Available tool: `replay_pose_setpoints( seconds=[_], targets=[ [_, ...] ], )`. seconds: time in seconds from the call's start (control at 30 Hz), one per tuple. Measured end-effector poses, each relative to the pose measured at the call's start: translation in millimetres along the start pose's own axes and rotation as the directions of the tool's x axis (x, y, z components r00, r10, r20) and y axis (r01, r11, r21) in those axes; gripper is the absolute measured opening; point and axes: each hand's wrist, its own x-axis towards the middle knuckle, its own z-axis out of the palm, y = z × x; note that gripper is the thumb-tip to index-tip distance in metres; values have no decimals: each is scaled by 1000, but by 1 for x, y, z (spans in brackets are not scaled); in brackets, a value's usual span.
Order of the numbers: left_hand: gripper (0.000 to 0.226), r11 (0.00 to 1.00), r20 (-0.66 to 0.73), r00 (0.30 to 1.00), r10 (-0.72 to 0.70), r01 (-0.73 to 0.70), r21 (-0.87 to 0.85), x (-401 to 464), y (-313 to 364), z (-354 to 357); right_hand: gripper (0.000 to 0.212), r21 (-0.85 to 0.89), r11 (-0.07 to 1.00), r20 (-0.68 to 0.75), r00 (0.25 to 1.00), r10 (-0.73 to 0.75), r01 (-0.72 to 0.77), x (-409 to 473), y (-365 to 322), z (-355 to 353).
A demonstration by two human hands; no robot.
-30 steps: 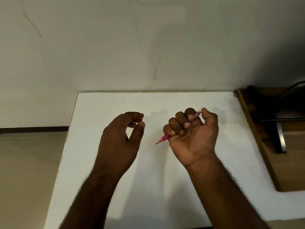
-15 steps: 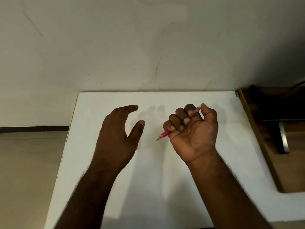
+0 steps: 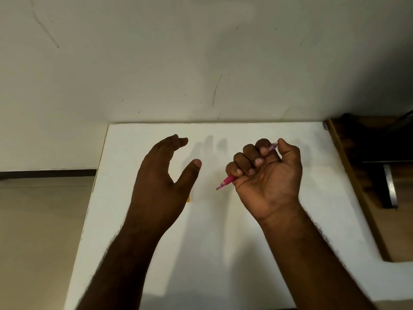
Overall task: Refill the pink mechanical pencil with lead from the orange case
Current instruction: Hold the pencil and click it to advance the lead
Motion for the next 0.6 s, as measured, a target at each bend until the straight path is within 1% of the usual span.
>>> replay_pose_setpoints(
  seconds=[0.07,0.13,0.23,0.4,0.5,0.6],
  targets=[
    [42,993,-12,999,-50,49,-111,1,2,0,43,1,1000,0,1000,-1,1,0,0,0],
    [41,983,-14,996,-83,79,-168,2,3,0,44,3,1000,-1,1000,4,-4,0,-1,0],
    [39,974,-5,993,-116,113,-195,3,4,0,42,-23,1000,-6,1000,4,-4,-1,-1,1],
    [37,948,-13,987,-159,149,-280,4,4,1,43,-5,1000,19,1000,13,-12,-2,0,2],
    [37,946,-27,986,-166,151,-286,4,5,0,40,-21,1000,17,1000,-5,5,-2,0,3],
    [37,944,-35,985,-171,154,-292,5,6,1,44,-6,1000,9,1000,-5,5,-2,-1,3]
  ],
)
